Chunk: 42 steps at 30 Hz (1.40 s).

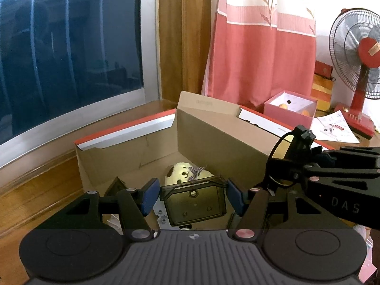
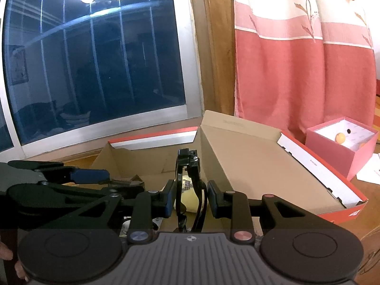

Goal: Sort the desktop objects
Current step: 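Lower the case and eyeglasses into the box and open both tools, then move both open tools back over the cluttered desk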

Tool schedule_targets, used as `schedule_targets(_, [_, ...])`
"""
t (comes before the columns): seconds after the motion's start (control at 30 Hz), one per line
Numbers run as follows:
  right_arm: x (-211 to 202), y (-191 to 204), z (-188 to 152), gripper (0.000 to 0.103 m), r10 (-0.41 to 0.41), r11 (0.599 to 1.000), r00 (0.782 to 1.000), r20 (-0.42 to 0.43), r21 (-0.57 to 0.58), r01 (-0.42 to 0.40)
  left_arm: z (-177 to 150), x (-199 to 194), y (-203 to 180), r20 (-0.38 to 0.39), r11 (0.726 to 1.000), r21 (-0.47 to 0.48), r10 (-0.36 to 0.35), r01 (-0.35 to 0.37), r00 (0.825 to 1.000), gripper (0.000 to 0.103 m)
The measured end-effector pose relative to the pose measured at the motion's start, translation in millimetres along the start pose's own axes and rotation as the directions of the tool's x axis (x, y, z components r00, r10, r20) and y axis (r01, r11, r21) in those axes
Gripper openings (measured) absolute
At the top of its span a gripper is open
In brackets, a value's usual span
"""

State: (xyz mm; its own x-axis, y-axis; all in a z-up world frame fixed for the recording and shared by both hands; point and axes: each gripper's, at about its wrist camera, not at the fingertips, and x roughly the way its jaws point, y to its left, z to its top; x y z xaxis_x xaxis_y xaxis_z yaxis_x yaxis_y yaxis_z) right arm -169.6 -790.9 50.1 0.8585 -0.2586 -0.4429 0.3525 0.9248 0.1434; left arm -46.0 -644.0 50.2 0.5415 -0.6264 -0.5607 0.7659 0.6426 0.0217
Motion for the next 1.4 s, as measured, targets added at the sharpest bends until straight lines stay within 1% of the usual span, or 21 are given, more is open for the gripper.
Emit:
schedule_targets(0.57, [6.7,1.7,0.7,0.031,-0.010,1.000,1.000,-0.015,-0.003,0.010,-3.7,7.2,1.5,-0.030,1.000,-0.016,0.024,-0.024,0.999,0.061])
schedule_targets(0.7, [6.6,2.2,1.2,0.034,-0.013,1.000,1.000,-0.008,-0.008,0.013,-3.6,7.8,2.1,-0.031,0.999,-0.021,0.028,-0.029,0.999,0.061])
schedule_targets(0.8, [6.7,2.0,0.6,0.034,-0.013,1.000,1.000,-0.005,-0.007,0.013,-3.7,7.7,2.4,-0.032,0.999,-0.027,0.030,-0.031,0.999,0.064])
schedule_targets(0.9, [6.6,2.2,0.5,0.035,-0.010,1.000,1.000,-0.001,-0.008,0.010,-3.8,6.7,2.7,-0.030,0.999,-0.030,0.034,-0.035,0.999,0.073])
schedule_targets(1.07, [6.0,2.9,0.9,0.036,-0.003,1.000,1.000,0.004,-0.008,0.003,-4.2,2.4,6.0,-0.023,0.998,-0.041,0.046,-0.047,0.999,0.077])
schedule_targets(1.2, [5.5,6.9,1.4,0.037,0.013,1.000,1.000,0.007,-0.011,-0.013,-5.7,-4.2,10.8,-0.018,0.997,-0.051,0.064,-0.065,0.998,0.077])
schedule_targets(1.4, [10.2,24.6,1.6,0.040,0.079,0.996,0.997,-0.002,-0.041,-0.079,-11.8,-23.1,28.0,-0.006,0.987,-0.100,0.124,-0.124,0.992,0.078])
